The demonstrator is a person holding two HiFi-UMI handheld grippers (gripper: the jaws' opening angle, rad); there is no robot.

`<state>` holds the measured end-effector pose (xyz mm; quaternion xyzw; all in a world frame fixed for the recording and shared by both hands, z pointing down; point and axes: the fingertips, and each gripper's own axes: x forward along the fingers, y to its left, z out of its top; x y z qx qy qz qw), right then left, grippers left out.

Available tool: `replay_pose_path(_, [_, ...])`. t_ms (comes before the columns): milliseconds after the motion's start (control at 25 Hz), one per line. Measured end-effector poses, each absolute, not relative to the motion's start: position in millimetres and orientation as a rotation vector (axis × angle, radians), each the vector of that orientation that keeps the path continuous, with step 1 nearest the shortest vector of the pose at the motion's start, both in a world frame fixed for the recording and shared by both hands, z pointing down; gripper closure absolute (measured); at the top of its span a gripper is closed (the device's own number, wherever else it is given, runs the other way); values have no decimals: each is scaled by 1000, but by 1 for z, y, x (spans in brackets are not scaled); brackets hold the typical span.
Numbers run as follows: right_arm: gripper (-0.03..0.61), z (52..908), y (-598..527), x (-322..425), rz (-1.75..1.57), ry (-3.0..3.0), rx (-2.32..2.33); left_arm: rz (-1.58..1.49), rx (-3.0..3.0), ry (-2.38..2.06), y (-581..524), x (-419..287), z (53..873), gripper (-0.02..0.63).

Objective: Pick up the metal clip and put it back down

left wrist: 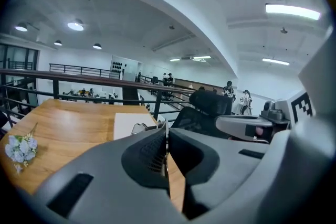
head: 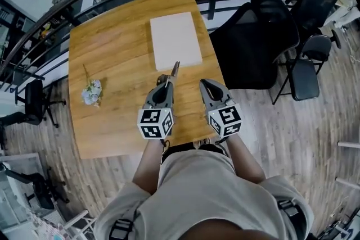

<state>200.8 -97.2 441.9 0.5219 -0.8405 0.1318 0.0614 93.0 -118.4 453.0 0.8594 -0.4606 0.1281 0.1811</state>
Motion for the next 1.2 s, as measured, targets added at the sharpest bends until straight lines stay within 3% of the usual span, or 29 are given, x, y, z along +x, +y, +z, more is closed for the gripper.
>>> replay_pose_path(560, [551,405,-31,165,289,-2729,1411,257,2389,-1491,-29,64,408,588])
replay_pose_path(1200, [551,391,1,-8,231,-2857,955,165,2200,-1742,27,-90,389,588])
